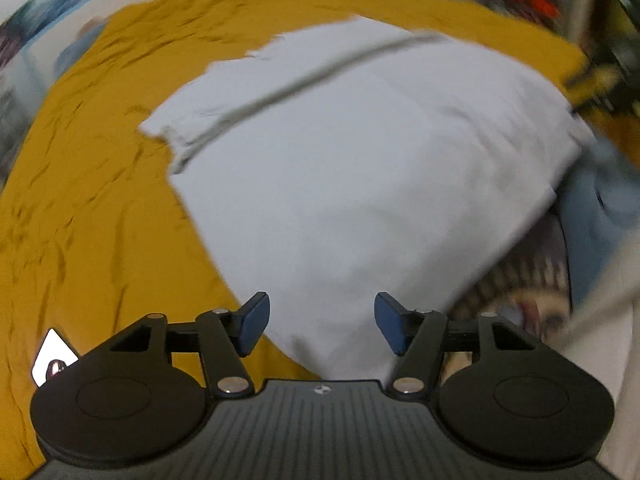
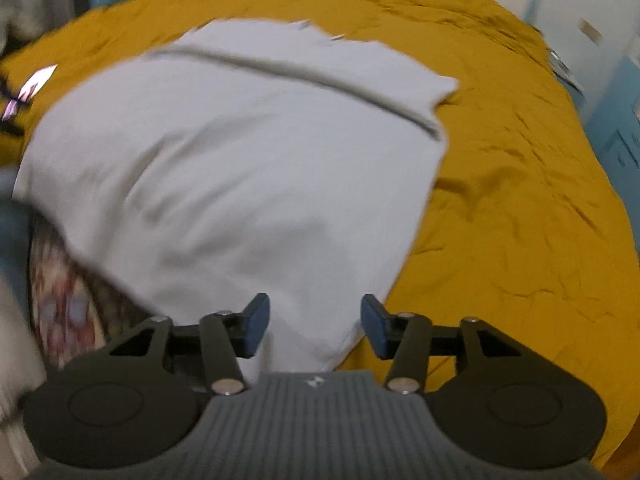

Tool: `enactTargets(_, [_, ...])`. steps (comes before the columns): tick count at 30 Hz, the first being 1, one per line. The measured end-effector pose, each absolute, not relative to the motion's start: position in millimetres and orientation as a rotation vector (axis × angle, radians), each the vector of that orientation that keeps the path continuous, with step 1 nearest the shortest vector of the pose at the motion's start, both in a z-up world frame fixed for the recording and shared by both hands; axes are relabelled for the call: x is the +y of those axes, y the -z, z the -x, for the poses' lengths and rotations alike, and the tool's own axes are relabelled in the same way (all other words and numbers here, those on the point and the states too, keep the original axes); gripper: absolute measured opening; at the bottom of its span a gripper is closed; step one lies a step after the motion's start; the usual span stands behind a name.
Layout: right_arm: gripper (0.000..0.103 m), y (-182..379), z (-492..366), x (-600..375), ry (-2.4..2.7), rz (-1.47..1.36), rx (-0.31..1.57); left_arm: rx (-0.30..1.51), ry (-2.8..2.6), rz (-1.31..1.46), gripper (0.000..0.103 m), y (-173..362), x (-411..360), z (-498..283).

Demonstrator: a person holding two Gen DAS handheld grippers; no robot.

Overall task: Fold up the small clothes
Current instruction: 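Grasp the hem with both grippers and lift it toward the collar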

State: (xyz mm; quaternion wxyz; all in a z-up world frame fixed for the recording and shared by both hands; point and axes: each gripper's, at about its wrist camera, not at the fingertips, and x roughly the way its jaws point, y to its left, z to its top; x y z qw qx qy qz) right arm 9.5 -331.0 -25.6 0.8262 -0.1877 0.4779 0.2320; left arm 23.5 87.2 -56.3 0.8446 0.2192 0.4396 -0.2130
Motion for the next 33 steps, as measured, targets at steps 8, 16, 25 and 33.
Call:
enactTargets(8, [0.07, 51.7, 29.3, -301.1, -0.605, 0.707, 0.964, 0.835, 0.455, -0.916, 0.08, 110.7, 43.3, 19.3])
enactTargets(16, [0.073, 73.0, 30.4, -289.9, -0.638, 0.888, 0.929, 0.808, 0.39, -1.162, 0.083, 162.2, 31.7, 21.7])
enactTargets(25, [0.079, 93.8, 24.6, -287.0, -0.644, 0.94, 0.949, 0.779, 0.363, -1.204, 0.079, 176.0, 28.0, 17.3])
enactTargets(33, [0.075, 105.2, 20.6, -283.6, -0.624, 0.991, 0.952, 0.789, 0.36, -0.991, 0.024, 136.4, 40.9, 16.9])
